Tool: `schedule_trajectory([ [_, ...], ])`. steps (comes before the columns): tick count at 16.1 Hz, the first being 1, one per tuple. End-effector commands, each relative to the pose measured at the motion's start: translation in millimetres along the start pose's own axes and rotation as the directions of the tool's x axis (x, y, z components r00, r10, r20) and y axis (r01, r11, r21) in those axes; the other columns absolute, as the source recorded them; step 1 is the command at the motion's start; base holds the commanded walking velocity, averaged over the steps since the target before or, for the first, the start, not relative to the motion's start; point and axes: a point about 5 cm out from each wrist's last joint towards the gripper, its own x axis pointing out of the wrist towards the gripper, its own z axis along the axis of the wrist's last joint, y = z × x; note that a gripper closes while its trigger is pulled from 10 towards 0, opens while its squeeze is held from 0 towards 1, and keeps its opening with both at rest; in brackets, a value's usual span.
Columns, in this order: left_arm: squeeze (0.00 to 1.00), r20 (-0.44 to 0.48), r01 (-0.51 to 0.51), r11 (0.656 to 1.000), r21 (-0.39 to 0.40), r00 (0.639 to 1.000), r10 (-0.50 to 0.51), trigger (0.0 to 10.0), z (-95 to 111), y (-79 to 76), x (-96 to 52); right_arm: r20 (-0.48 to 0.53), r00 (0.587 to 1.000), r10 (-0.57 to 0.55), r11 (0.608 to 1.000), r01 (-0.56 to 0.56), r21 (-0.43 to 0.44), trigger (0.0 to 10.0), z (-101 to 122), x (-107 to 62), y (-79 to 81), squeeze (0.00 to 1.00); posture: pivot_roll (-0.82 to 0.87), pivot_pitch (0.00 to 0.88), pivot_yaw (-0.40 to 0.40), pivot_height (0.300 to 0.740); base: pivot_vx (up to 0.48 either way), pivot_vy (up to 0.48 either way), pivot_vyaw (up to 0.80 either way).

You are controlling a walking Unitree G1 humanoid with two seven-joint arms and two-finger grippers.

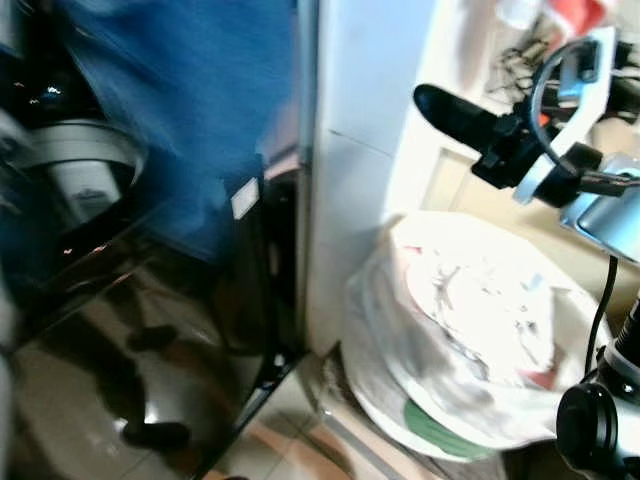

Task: Clothes washing

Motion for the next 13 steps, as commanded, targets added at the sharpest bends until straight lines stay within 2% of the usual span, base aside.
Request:
schedule_trajectory([
  [1,0.0,-0.069,0.082,0.995,0.05,0.995,-0.079,0.0,-11.3,-13.9,-0.3,-0.006,1.0,-0.017,0.999,0.017,-0.034,10.0,-1.9,-1.3,0.7,0.0,-0.02,0.0,0.003,0.74,0.0,0.0,0.0],
  [2,0.0,-0.212,0.228,0.972,0.05,0.954,-0.213,0.0,-33.8,-32.3,-7.0,-0.018,0.999,-0.027,0.998,0.026,-0.055,10.0,-7.5,-1.0,1.2,0.0,-0.03,0.0,0.01,0.74,0.0,0.0,0.0],
  [3,0.0,-0.308,0.316,0.948,0.037,0.906,-0.29,0.0,-50.2,-45.4,-15.5,-0.028,0.999,-0.036,0.997,0.033,-0.07,10.0,-11.2,-1.2,1.2,0.0,-0.03,0.0,0.01,0.74,0.0,0.0,0.0],
  [4,0.0,-0.531,0.518,0.855,0.015,0.729,-0.433,10.0,-94.3,-77.0,-53.2,-0.072,0.996,-0.05,0.994,0.042,-0.101,10.0,-23.5,-1.4,2.6,0.0,-0.04,0.0,0.019,0.74,0.0,0.0,0.0],
  [6,0.0,-0.616,0.579,0.812,-0.076,0.613,-0.494,10.0,-114.8,-90.9,-78.3,-0.104,0.993,-0.053,0.993,0.041,-0.109,10.0,-31.7,-1.2,3.7,0.0,-0.04,0.0,0.019,0.74,0.0,0.0,0.0],
  [7,0.0,-0.756,0.646,0.735,-0.204,0.373,-0.537,10.0,-144.1,-98.6,-121.6,-0.189,0.981,-0.042,0.99,0.015,-0.141,10.0,-50.7,-1.2,9.8,0.0,-0.05,0.0,0.028,0.74,0.0,0.0,0.0],
  [8,0.16,-0.797,0.66,0.715,-0.23,0.295,-0.528,10.0,-150.7,-93.6,-132.0,-0.236,0.972,-0.024,0.987,-0.014,-0.157,10.0,-59.5,-2.8,14.2,0.0,-0.05,0.0,0.028,0.74,0.0,0.0,0.0],
  [9,1.0,-0.81,0.669,0.702,-0.244,0.257,-0.527,10.0,-152.9,-91.4,-136.1,-0.262,0.965,-0.013,0.986,-0.031,-0.165,10.0,-63.8,-3.9,16.3,0.0,-0.05,0.0,0.028,0.74,0.0,0.0,0.0],
  [10,1.0,-0.843,0.678,0.688,-0.259,0.189,-0.504,10.0,-156.7,-81.0,-142.1,-0.3,0.954,-0.006,0.982,-0.051,-0.183,10.0,-70.5,-6.1,18.4,0.0,-0.06,0.0,0.03,0.74,0.0,0.0,0.0],
  [11,1.0,-0.865,0.689,0.678,-0.256,0.15,-0.478,10.0,-158.6,-70.2,-144.8,-0.316,0.949,-0.008,0.979,-0.057,-0.194,10.0,-74.0,-7.3,18.5,0.0,-0.06,0.0,0.029,0.74,0.0,0.0,0.0],
  [12,1.0,-0.879,0.69,0.679,-0.249,0.133,-0.457,10.0,-159.7,-59.3,-146.2,-0.326,0.945,-0.014,0.979,-0.053,-0.197,10.0,-76.2,-8.1,17.4,0.0,-0.06,0.0,0.025,0.74,0.0,0.0,0.0],
  [13,1.0,-0.902,0.7,0.674,-0.235,0.101,-0.419,10.0,-162.1,-46.1,-151.1,-0.334,0.942,-0.025,0.979,-0.045,-0.199,10.0,-79.4,-8.4,14.7,0.0,-0.05,0.0,0.021,0.74,0.0,0.0,0.0],
])
